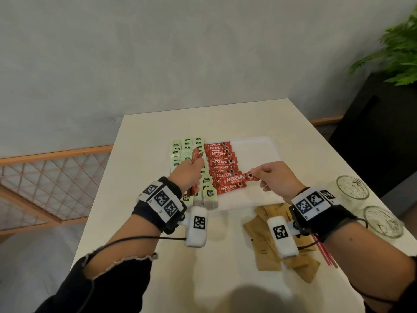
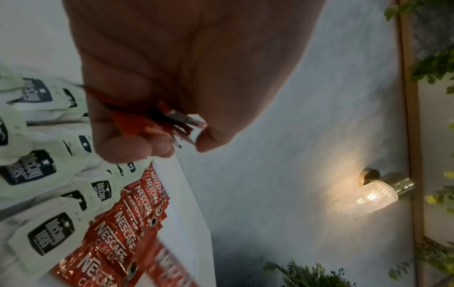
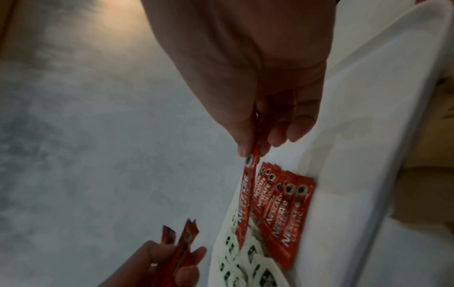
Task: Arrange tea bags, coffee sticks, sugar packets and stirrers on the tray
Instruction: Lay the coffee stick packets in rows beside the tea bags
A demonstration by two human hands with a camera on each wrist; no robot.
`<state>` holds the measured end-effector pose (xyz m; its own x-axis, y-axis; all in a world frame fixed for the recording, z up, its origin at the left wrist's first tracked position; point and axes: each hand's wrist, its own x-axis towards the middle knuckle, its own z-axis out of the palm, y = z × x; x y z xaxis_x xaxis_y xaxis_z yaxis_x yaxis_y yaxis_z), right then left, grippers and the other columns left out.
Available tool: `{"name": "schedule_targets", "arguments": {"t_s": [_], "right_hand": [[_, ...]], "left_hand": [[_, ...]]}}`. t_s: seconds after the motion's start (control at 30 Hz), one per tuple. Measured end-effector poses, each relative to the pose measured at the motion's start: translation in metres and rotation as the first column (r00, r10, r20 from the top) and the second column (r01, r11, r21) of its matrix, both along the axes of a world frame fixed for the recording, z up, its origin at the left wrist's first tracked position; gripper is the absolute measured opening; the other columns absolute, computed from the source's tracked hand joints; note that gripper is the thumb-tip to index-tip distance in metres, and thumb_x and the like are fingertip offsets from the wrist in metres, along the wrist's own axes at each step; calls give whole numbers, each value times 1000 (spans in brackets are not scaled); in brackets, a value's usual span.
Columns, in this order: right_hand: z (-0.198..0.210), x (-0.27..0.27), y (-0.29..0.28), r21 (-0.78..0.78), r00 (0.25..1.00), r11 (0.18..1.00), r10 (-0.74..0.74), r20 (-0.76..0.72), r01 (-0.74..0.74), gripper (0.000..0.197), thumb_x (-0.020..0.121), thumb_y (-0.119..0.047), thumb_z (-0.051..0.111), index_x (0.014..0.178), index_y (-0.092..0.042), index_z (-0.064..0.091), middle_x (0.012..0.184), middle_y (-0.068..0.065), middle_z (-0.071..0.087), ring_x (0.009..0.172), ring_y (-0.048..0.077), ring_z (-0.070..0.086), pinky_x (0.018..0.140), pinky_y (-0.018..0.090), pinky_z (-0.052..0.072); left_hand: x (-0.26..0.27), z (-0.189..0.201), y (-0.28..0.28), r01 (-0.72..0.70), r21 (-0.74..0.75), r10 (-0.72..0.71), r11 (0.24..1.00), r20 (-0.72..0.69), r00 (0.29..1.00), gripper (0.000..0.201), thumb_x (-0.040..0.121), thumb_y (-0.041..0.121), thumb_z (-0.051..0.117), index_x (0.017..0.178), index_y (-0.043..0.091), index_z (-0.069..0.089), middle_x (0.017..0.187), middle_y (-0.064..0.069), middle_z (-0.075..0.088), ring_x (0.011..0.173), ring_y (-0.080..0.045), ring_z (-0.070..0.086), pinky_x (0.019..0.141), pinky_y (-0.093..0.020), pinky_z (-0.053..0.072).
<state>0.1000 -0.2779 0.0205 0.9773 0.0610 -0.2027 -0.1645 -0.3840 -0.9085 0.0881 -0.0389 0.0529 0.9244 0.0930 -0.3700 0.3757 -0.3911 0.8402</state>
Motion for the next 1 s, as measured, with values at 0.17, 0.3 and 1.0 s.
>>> {"name": "schedule_targets", "arguments": {"t_s": [0.17, 0.3, 1.0], "right_hand": [[-22, 1, -6, -143, 990, 988, 37, -133, -56, 16, 92, -21, 64, 93, -9, 74, 83, 4, 71, 65, 13, 57, 57, 24, 50], [-34, 5, -5, -277, 988, 959, 14, -151, -56, 13, 89, -23, 68, 87, -11, 73, 81, 3, 72, 65, 14, 59, 58, 24, 50], [1, 16, 28, 57, 992, 991, 121, -25, -119, 27, 94, -37, 59, 103, -15, 71, 79, -4, 64, 61, 11, 52, 64, 24, 48]], "left_hand": [[-1, -2, 2, -35, -124, 37, 992, 11, 999, 13, 98, 11, 41, 87, 10, 47, 78, -9, 52, 60, -19, 56, 62, -31, 57], [-2, -3, 3, -44, -187, 53, 981, 46, 997, 3, 99, 9, 46, 101, 10, 47, 91, -10, 57, 70, -19, 62, 72, -39, 58], [-2, -2, -14, 211, -239, -225, 948, -34, 974, 20, 98, 13, 55, 113, 2, 61, 98, -15, 74, 71, -19, 70, 58, -26, 57]]}}
